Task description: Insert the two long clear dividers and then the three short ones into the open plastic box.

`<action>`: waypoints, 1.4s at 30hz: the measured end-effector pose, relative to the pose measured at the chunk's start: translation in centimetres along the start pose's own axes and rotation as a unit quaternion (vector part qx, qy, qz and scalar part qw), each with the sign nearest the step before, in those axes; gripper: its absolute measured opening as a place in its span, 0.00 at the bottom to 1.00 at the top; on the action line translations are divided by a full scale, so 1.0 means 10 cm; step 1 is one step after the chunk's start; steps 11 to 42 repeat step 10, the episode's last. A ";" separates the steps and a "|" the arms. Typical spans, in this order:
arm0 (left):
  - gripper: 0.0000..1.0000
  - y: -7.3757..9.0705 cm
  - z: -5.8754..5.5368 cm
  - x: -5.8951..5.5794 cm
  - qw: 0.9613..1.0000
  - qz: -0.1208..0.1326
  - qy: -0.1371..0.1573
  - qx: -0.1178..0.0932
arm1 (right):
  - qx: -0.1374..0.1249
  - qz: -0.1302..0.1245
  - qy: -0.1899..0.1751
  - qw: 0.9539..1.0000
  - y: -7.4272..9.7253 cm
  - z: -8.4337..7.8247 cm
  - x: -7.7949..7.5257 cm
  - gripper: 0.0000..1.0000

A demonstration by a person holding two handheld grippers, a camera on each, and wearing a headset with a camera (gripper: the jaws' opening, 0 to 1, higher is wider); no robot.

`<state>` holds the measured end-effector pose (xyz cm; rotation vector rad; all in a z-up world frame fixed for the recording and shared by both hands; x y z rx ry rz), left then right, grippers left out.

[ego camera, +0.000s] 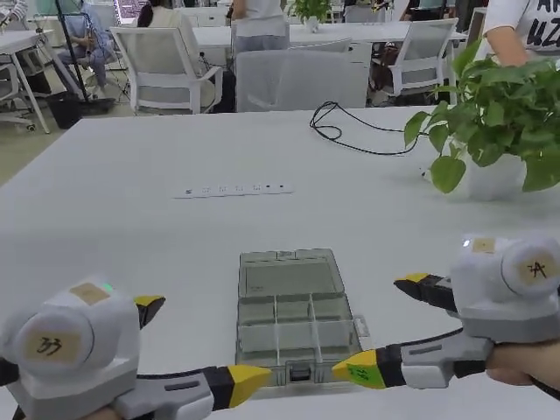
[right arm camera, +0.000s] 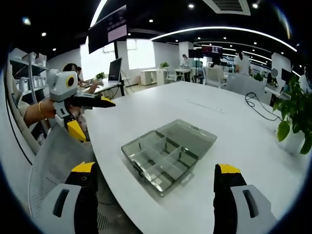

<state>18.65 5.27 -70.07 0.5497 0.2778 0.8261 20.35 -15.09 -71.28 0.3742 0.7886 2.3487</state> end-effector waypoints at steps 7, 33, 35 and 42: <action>1.00 -0.02 -0.02 0.04 1.000 0.004 0.002 0.008 | -0.019 0.002 0.004 1.000 0.02 0.02 0.04 1.00; 1.00 -0.01 -0.04 0.06 1.000 0.010 0.000 0.013 | -0.014 0.010 0.003 1.000 0.01 0.00 0.06 1.00; 1.00 -0.01 -0.04 0.06 1.000 0.010 0.000 0.013 | -0.014 0.010 0.003 1.000 0.01 0.00 0.06 1.00; 1.00 -0.01 -0.04 0.06 1.000 0.010 0.000 0.013 | -0.014 0.010 0.003 1.000 0.01 0.00 0.06 1.00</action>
Point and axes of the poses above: the centre of the closed fingertips' face, and the gripper's own axes: y roughly backward along the fingers, x roughly to its left, z roughly out of its top, the point moved 4 cm from there along y, roughly backward along the fingers, and after that the axes turned 10 degrees about x, right-handed, at the moved point
